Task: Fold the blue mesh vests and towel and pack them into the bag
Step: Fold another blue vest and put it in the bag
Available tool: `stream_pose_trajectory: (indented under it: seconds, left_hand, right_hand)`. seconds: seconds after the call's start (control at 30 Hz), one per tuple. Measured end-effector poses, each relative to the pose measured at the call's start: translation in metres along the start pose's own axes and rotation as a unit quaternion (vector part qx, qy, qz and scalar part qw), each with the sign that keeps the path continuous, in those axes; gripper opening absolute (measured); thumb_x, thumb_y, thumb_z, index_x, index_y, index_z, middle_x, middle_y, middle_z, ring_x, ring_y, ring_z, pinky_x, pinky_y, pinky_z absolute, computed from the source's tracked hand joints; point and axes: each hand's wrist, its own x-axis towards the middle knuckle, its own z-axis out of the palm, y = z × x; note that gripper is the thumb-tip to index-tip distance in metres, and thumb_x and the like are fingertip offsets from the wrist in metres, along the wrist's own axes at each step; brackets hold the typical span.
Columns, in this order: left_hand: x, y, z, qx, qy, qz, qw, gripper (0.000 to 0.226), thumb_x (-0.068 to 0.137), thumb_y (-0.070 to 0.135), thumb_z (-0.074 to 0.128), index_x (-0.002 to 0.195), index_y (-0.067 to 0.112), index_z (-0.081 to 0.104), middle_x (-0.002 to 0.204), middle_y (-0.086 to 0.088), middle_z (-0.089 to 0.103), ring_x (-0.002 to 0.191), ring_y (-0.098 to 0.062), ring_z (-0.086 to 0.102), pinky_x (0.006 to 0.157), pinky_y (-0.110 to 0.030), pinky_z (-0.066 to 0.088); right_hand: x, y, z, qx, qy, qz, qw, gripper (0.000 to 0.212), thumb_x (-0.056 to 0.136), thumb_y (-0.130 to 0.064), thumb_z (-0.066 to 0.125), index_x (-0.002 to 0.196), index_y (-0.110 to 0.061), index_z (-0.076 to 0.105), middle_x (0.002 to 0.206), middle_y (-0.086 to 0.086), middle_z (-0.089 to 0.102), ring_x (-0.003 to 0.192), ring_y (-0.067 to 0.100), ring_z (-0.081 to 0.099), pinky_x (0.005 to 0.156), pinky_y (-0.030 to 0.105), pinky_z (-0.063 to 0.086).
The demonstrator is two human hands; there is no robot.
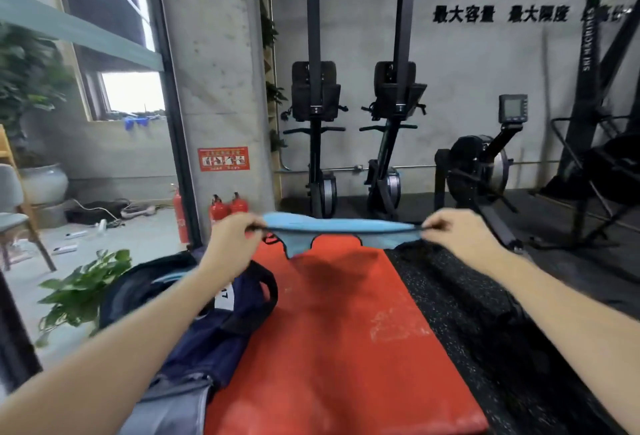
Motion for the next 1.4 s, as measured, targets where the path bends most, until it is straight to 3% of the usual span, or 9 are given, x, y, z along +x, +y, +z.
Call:
stream_pose_trajectory:
  seconds: [0.23, 0.33, 0.47, 0.6, 0.7, 0.83, 1.1, 1.3, 1.4]
  left_hand:
    - [-0.189, -0.055, 0.045, 0.021, -0.110, -0.018, 0.994, 0.026, 0.085, 0.003, 0.068, 0.095, 0.026, 0.076, 0.093, 0.018, 0.066, 0.094, -0.005, 0.061, 0.093, -0.029, 0.048]
    - [-0.220, -0.056, 0.045, 0.060, -0.162, -0.021, 0.985, 0.023, 0.088, 0.012, 0.065, 0.101, 0.029, 0.076, 0.092, 0.013, 0.068, 0.096, -0.014, 0.055, 0.090, -0.029, 0.043]
    - [-0.236, -0.039, 0.034, 0.007, -0.170, -0.042, 0.985, 0.016, 0.086, 0.018, 0.064, 0.077, 0.030, 0.068, 0.072, 0.013, 0.067, 0.072, -0.002, 0.062, 0.070, -0.026, 0.047]
    - [-0.243, -0.021, 0.024, -0.053, -0.161, -0.074, 0.983, 0.021, 0.092, 0.016, 0.061, 0.080, 0.034, 0.062, 0.075, 0.014, 0.066, 0.068, -0.005, 0.062, 0.073, -0.027, 0.049]
    - [-0.247, -0.010, 0.019, -0.067, -0.144, -0.080, 0.984, 0.023, 0.095, 0.019, 0.058, 0.085, 0.039, 0.062, 0.078, 0.012, 0.068, 0.072, -0.008, 0.062, 0.073, -0.025, 0.047]
    - [-0.243, 0.000, 0.017, -0.087, -0.114, -0.087, 0.986, 0.023, 0.097, 0.020, 0.055, 0.090, 0.041, 0.063, 0.085, 0.020, 0.070, 0.085, -0.003, 0.063, 0.080, -0.026, 0.046]
    - [-0.203, -0.010, 0.039, -0.112, -0.078, -0.107, 0.985, 0.019, 0.101, 0.022, 0.052, 0.104, 0.036, 0.064, 0.090, 0.017, 0.070, 0.083, -0.002, 0.062, 0.071, -0.010, 0.043]
    - [-0.134, -0.031, 0.080, -0.097, -0.049, -0.129, 0.986, 0.012, 0.101, 0.025, 0.053, 0.098, 0.033, 0.061, 0.083, 0.012, 0.067, 0.076, -0.009, 0.062, 0.066, -0.012, 0.042]
    - [-0.103, -0.052, 0.110, -0.083, -0.053, -0.162, 0.982, 0.010, 0.100, 0.030, 0.052, 0.100, 0.032, 0.062, 0.080, 0.010, 0.068, 0.075, -0.009, 0.062, 0.072, -0.028, 0.049]
  right_hand:
    - [-0.153, 0.060, 0.045, -0.045, -0.175, 0.078, 0.980, 0.023, 0.071, -0.014, 0.086, 0.068, -0.031, 0.071, 0.065, -0.017, 0.070, 0.057, -0.006, 0.058, 0.063, 0.020, 0.046]
    - [-0.182, 0.067, 0.043, -0.058, -0.177, 0.091, 0.978, 0.022, 0.073, -0.011, 0.081, 0.070, -0.031, 0.072, 0.069, -0.014, 0.072, 0.061, -0.003, 0.062, 0.069, 0.024, 0.052]
    - [-0.202, 0.062, 0.029, -0.048, -0.156, 0.081, 0.983, 0.019, 0.079, -0.014, 0.079, 0.077, -0.032, 0.075, 0.076, -0.020, 0.073, 0.076, -0.005, 0.065, 0.072, 0.011, 0.046]
    - [-0.216, 0.055, 0.012, -0.006, -0.137, 0.093, 0.986, 0.011, 0.085, -0.017, 0.077, 0.081, -0.026, 0.072, 0.077, -0.015, 0.073, 0.079, -0.003, 0.065, 0.067, 0.007, 0.041]
    - [-0.223, 0.051, 0.002, 0.031, -0.142, 0.106, 0.984, 0.011, 0.088, -0.004, 0.072, 0.084, -0.014, 0.069, 0.056, -0.018, 0.066, 0.056, -0.008, 0.058, 0.057, 0.005, 0.038]
    - [-0.221, 0.052, -0.005, 0.066, -0.136, 0.128, 0.980, 0.012, 0.086, -0.004, 0.074, 0.087, -0.016, 0.072, 0.081, -0.004, 0.075, 0.083, 0.009, 0.068, 0.070, 0.006, 0.046]
    - [-0.174, 0.063, 0.016, 0.060, -0.130, 0.139, 0.980, 0.008, 0.087, -0.016, 0.075, 0.088, -0.024, 0.077, 0.086, -0.008, 0.077, 0.090, 0.008, 0.071, 0.091, 0.031, 0.052]
    - [-0.096, 0.085, 0.052, 0.050, -0.100, 0.148, 0.983, 0.006, 0.086, -0.023, 0.075, 0.084, -0.027, 0.076, 0.080, -0.008, 0.076, 0.085, 0.012, 0.071, 0.086, 0.035, 0.053]
    - [-0.059, 0.100, 0.081, 0.051, -0.077, 0.155, 0.984, 0.004, 0.087, -0.023, 0.074, 0.084, -0.023, 0.075, 0.080, -0.005, 0.074, 0.083, 0.015, 0.069, 0.078, 0.029, 0.052]
